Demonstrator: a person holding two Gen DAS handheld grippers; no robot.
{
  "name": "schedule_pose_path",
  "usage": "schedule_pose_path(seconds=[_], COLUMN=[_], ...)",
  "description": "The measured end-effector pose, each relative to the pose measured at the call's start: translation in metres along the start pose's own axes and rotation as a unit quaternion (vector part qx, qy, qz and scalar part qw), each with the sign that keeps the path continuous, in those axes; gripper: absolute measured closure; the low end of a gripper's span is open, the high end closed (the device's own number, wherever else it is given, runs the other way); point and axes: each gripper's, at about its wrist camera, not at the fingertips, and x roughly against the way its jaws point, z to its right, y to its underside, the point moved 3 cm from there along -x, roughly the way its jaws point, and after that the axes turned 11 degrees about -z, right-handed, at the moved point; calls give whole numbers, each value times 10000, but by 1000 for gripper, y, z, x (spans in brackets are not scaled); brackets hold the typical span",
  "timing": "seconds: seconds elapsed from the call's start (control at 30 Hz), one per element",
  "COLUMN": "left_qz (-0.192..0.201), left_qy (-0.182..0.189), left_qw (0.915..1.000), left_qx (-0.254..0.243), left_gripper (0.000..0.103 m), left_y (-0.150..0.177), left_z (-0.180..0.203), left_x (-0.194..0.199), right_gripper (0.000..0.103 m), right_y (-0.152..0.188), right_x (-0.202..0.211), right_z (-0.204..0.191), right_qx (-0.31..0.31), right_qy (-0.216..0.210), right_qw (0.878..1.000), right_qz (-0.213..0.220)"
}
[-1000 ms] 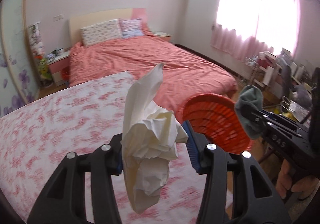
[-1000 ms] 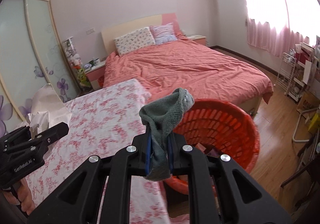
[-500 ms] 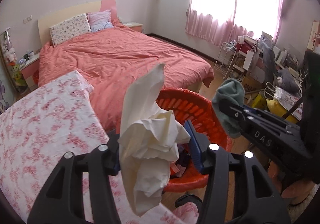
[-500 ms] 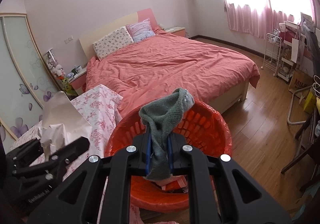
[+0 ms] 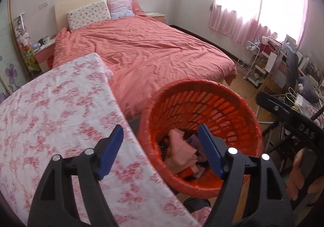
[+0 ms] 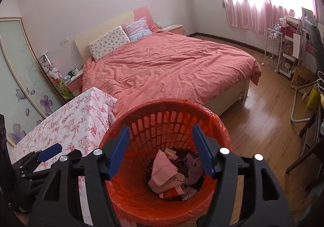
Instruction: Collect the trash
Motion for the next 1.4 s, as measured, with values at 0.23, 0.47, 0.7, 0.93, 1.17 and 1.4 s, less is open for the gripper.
schedule_pose_path(seconds=[0.23,0.47,0.7,0.93,1.17,1.4], left_qz=[462,1016,1447,1641,1675,1588], left_qy=[-420,-907,-1437,-1990,-2123,-2135], left_qw=[9980,9901,9757,9590,9508,9478], left_qx=[98,347,797,1175,1511,1755], left_gripper=[21,6,4,4,4,4], left_y=[35,94,160,218,259,278], left_z=[-24,-51,-70,-78,-82,-91], left_x=[61,135,190,217,230,232], right_gripper=[16,2,2,2,2,2], right_y=[16,54,94,142,172,182], right_x=[54,105,138,157,156,150], right_z=[-26,-58,-77,-96,-106,-112], right_qx=[254,541,668,908,797,774], right_qy=[77,124,709,1300,1286,1057], right_qw=[9983,9937,9861,9733,9759,9849], right_qz=[510,969,1342,1660,1571,1132])
